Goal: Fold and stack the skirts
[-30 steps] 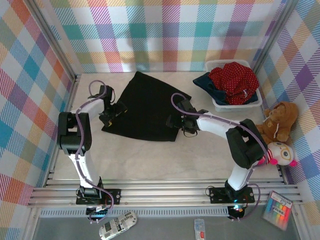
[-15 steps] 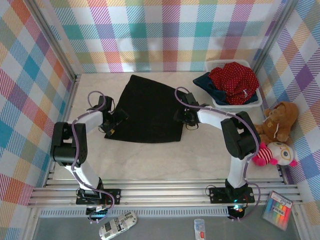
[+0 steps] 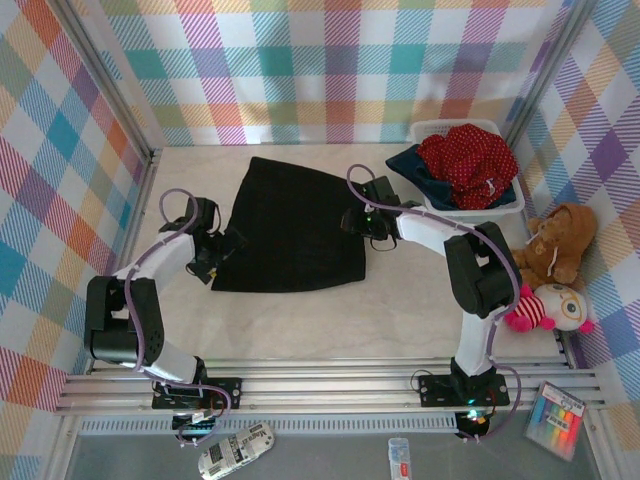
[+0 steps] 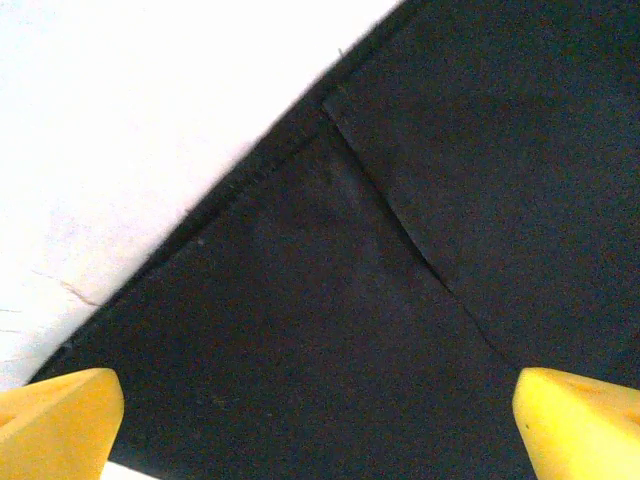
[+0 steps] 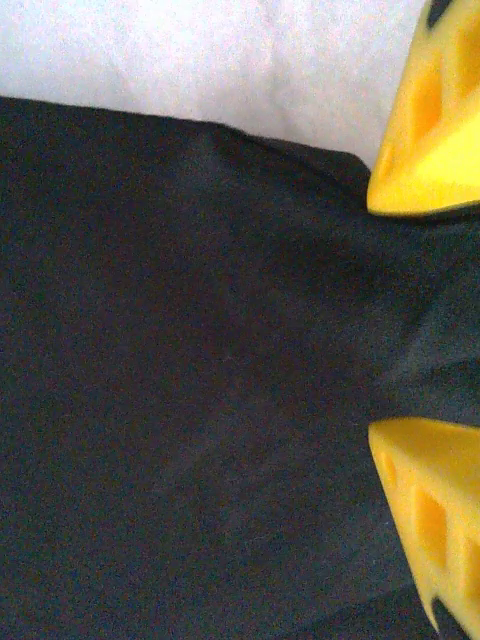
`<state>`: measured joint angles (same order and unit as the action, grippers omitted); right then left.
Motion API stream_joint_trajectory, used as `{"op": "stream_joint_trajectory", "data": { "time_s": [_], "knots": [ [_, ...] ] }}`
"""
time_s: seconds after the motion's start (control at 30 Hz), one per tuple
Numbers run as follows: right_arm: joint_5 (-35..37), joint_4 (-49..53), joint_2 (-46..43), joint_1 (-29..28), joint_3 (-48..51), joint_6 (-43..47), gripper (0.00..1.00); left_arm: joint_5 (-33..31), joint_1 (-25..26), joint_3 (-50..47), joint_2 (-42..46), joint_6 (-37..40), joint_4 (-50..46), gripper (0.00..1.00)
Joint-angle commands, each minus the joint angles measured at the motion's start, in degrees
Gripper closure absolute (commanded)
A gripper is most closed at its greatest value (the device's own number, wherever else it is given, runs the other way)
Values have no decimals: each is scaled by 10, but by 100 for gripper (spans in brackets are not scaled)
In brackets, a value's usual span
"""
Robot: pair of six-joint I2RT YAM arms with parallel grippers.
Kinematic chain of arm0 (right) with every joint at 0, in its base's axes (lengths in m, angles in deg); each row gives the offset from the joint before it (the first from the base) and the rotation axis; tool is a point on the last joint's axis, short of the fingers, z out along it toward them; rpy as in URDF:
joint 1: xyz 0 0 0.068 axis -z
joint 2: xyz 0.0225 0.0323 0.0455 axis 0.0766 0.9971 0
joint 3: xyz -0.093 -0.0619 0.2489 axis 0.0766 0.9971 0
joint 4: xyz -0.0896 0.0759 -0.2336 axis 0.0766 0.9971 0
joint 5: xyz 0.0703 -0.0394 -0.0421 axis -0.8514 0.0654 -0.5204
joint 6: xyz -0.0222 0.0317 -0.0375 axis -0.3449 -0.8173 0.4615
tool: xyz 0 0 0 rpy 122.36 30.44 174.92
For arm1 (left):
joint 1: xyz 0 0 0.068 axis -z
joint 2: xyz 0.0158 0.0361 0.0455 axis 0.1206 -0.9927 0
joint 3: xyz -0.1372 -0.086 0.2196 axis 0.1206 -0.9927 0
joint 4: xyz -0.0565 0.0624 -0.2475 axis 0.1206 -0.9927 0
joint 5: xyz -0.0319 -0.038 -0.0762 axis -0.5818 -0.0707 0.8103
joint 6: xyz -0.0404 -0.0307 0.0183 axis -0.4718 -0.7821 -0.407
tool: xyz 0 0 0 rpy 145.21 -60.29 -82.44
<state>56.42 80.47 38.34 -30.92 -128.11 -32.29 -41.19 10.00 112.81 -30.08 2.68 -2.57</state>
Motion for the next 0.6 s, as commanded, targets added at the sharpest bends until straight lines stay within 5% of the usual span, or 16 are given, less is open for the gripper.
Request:
{"op": "stream_joint_trajectory", "data": {
  "time_s": [0.0, 0.27, 0.47, 0.57],
  "knots": [
    [30, 61, 29, 8, -21, -5, 36, -15, -8, -9, 14, -1, -26, 0],
    [4, 50, 47, 8, -23, -6, 48, -23, -11, -11, 9, 1, -30, 0],
    [-101, -30, 14, 8, -6, 23, 83, -71, -20, -14, 27, -3, -57, 0],
    [-169, -109, -26, 8, 30, 19, 91, -98, -28, -29, 49, -14, -68, 0]
  ]
}}
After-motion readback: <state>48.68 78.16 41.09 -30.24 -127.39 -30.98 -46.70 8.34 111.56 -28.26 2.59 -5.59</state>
